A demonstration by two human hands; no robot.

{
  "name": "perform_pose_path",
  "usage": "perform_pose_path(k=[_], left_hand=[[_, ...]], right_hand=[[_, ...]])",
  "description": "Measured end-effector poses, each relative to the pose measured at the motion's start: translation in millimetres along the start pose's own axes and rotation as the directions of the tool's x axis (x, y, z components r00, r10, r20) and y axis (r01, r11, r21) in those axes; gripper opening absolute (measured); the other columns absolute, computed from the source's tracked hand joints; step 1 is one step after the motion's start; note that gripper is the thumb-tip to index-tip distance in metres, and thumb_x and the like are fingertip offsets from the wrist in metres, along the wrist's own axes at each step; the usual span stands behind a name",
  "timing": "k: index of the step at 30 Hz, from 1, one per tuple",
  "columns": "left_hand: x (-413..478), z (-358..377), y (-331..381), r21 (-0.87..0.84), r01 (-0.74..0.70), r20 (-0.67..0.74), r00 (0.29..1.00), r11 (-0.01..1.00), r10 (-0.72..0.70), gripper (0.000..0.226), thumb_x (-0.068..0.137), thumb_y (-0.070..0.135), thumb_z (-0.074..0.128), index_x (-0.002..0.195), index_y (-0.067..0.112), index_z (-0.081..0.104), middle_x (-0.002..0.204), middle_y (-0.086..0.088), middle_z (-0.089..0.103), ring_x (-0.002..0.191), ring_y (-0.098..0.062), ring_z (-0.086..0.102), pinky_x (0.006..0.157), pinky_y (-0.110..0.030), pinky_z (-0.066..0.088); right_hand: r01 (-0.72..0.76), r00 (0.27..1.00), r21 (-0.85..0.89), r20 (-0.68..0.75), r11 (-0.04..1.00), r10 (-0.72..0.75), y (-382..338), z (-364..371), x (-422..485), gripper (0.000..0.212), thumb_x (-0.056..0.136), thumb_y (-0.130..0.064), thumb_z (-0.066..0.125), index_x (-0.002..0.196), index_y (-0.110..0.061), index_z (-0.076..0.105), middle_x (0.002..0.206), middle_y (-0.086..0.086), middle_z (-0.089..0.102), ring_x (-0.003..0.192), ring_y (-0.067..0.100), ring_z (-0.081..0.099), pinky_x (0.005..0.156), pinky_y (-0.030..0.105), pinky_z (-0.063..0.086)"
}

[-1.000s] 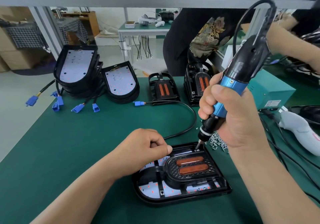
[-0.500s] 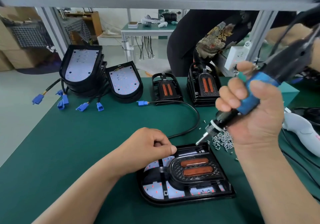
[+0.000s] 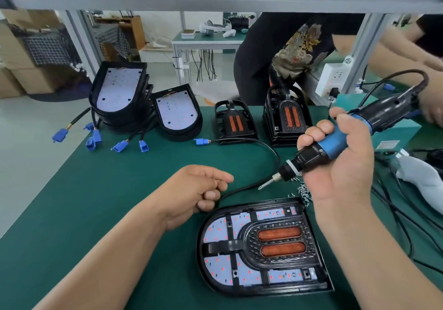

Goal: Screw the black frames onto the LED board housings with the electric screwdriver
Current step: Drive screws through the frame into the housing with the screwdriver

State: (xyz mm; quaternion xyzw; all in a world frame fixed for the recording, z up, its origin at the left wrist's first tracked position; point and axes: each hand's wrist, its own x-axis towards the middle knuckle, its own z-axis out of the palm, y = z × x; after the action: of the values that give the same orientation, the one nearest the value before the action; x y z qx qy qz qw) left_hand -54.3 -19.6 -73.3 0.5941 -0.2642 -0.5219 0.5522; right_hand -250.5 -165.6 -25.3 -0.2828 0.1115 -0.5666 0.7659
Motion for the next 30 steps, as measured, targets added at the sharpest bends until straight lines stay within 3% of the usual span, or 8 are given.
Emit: perform_pose_path(k=[6, 11, 16, 21, 25, 30], left_hand=[[2, -2, 1, -0.157, 0.022, 0.035, 0.999, 0.987, -0.017, 0.027, 0.104, -0.010, 0.045, 0.116, -0.009, 0.069, 0.088, -0.011, 0.072, 0.054, -0.006, 0.044, 0.039, -0.014, 0.031], [1, -2, 0, -0.197, 0.023, 0.072, 0.997, 0.980, -0.009, 0.013, 0.108, 0.011, 0.055, 0.110, 0.000, 0.062, 0.081, -0.005, 0.067, 0.052, -0.005, 0.039, 0.038, -0.013, 0.029], [-2, 3, 0, -0.174, 0.012, 0.134, 0.991, 0.985, 0.011, 0.028, 0.096, 0.034, 0.066, 0.101, 0.008, 0.059, 0.072, 0.000, 0.057, 0.047, -0.003, 0.032, 0.037, -0.013, 0.026], [-2, 2, 1, -0.160, 0.006, 0.105, 0.994, 0.987, 0.011, 0.034, 0.091, 0.042, 0.067, 0.097, 0.010, 0.059, 0.068, 0.003, 0.051, 0.048, -0.003, 0.028, 0.038, -0.013, 0.022], [0, 1, 1, -0.178, 0.022, 0.066, 0.998, 0.984, -0.010, 0.030, 0.099, 0.038, 0.065, 0.098, 0.008, 0.062, 0.070, 0.002, 0.053, 0.051, -0.004, 0.031, 0.039, -0.013, 0.025], [1, -2, 0, -0.304, 0.051, 0.102, 0.995, 0.951, -0.020, 0.024, 0.108, 0.005, 0.050, 0.115, -0.008, 0.070, 0.085, -0.006, 0.062, 0.061, -0.008, 0.044, 0.046, -0.015, 0.032]], right_hand=[[-0.007, 1.000, -0.010, -0.029, 1.000, 0.007, 4, 3, -2, 0.007, 0.102, -0.016, 0.056, 0.109, -0.014, 0.058, 0.078, -0.002, 0.052, 0.065, 0.013, 0.050, 0.064, 0.027, 0.049], [-0.007, 1.000, -0.001, -0.031, 1.000, 0.007, 6, 4, -2, 0.009, 0.103, -0.016, 0.056, 0.111, -0.014, 0.056, 0.079, -0.002, 0.052, 0.066, 0.013, 0.050, 0.065, 0.027, 0.050], [-0.002, 0.999, -0.003, -0.033, 1.000, 0.001, 9, 8, -2, 0.008, 0.102, -0.015, 0.057, 0.110, -0.013, 0.056, 0.079, -0.002, 0.053, 0.066, 0.013, 0.051, 0.065, 0.027, 0.051], [-0.013, 0.998, 0.010, -0.063, 1.000, 0.013, 14, 13, -1, 0.011, 0.102, -0.014, 0.060, 0.112, -0.013, 0.055, 0.079, -0.002, 0.054, 0.066, 0.013, 0.051, 0.066, 0.027, 0.051], [-0.026, 0.996, 0.024, -0.085, 0.999, 0.028, 18, 19, 1, 0.006, 0.101, -0.013, 0.063, 0.105, -0.012, 0.058, 0.078, -0.001, 0.055, 0.065, 0.013, 0.052, 0.066, 0.028, 0.052], [-0.027, 0.995, 0.023, -0.091, 0.999, 0.029, 21, 28, 1, 0.005, 0.101, -0.012, 0.063, 0.102, -0.012, 0.058, 0.077, 0.000, 0.055, 0.065, 0.014, 0.053, 0.066, 0.029, 0.052]])
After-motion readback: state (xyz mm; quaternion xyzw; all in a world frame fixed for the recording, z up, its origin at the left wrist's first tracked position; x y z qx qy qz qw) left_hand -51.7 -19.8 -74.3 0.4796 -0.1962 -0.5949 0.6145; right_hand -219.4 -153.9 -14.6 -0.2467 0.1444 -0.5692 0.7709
